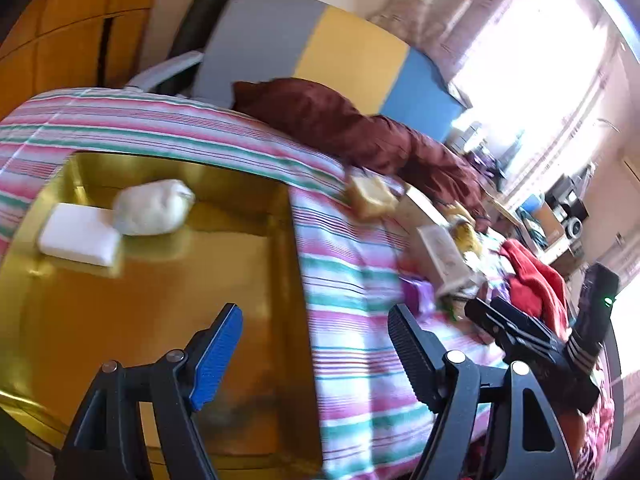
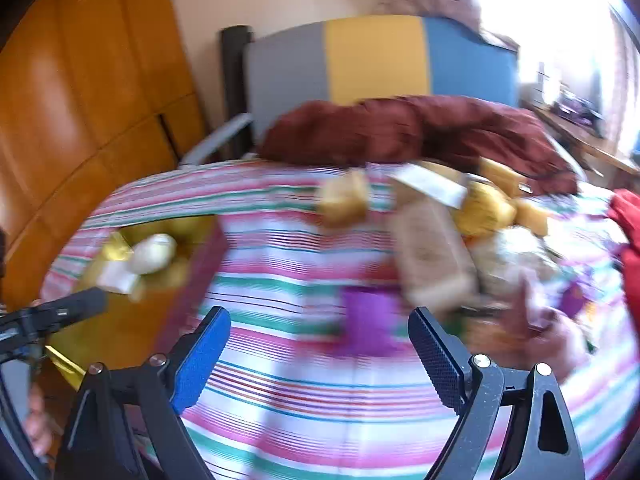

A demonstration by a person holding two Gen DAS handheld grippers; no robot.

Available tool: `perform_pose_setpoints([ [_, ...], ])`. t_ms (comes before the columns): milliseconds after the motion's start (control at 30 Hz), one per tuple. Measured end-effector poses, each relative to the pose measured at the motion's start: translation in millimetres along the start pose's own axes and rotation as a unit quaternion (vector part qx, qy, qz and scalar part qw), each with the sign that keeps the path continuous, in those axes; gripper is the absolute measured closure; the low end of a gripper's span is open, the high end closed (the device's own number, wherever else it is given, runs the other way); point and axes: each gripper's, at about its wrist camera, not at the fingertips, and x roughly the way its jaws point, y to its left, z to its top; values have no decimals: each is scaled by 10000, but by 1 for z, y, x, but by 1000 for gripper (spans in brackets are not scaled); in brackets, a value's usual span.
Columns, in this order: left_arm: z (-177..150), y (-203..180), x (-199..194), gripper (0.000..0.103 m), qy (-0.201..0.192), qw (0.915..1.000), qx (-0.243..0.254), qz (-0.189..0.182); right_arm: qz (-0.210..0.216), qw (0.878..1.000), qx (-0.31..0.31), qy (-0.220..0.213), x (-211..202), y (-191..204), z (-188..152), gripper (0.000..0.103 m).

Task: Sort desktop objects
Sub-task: 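Move both tools back from the tray to the pile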

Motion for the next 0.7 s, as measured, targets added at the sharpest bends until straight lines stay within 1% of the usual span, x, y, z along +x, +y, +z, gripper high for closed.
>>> perform_pose_setpoints([
  [67, -4, -13, 4, 27, 63, 9999, 110, -63, -278, 9996, 43, 52, -4, -27, -3, 10],
  [233, -10, -41, 18, 27, 259, 9988, 396, -122, -755, 9970, -78, 172, -14, -73, 2, 8],
  [300, -12, -51, 25, 27, 367, 9981, 479, -153, -858, 9954, -113, 400, -13, -93, 7, 8],
  [367, -14, -61, 31, 27, 438, 9973, 569, -173, -921, 9926, -248, 755, -8, -112, 16, 9],
  [400, -15, -67, 35, 27, 471, 9967, 634, -189, -955, 9907, -382, 894, -4, -118, 18, 15],
  [433, -16, -71, 37, 27, 492, 9963, 680, -202, -1054, 9869, -593, 1067, 0, -124, 21, 18],
  [500, -17, -81, 46, 27, 572, 9953, 759, -190, -1221, 9778, -986, 1391, 10, -137, 24, 31],
  [533, -17, -84, 50, 27, 610, 9949, 773, -197, -1202, 9762, -1026, 1488, 14, -143, 24, 32],
  [600, -17, -92, 63, 27, 702, 9941, 805, -180, -949, 9758, -886, 1757, 25, -159, 21, 37],
  [667, -17, -99, 76, 27, 806, 9928, 873, -144, -729, 9754, -756, 1938, 35, -169, 14, 37],
  [700, -17, -101, 82, 27, 838, 9924, 899, -94, -715, 9747, -746, 1980, 38, -172, 9, 37],
])
